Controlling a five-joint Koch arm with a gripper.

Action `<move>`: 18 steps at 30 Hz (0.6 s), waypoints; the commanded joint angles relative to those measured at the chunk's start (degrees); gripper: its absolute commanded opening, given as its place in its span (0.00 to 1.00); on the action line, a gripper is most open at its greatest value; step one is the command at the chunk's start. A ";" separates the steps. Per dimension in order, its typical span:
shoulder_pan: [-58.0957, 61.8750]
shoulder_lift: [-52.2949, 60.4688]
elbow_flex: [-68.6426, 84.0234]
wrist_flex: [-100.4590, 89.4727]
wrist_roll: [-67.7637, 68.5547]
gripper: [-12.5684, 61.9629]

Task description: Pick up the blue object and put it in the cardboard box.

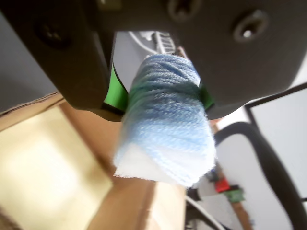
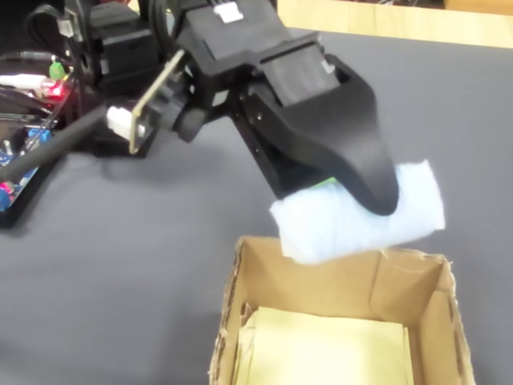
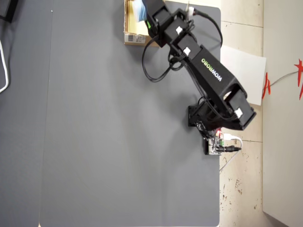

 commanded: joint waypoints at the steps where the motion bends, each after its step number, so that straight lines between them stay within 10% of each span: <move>1: -0.35 0.97 -5.19 0.53 0.35 0.57; 18: -18.63 18.63 6.24 11.87 -1.14 0.62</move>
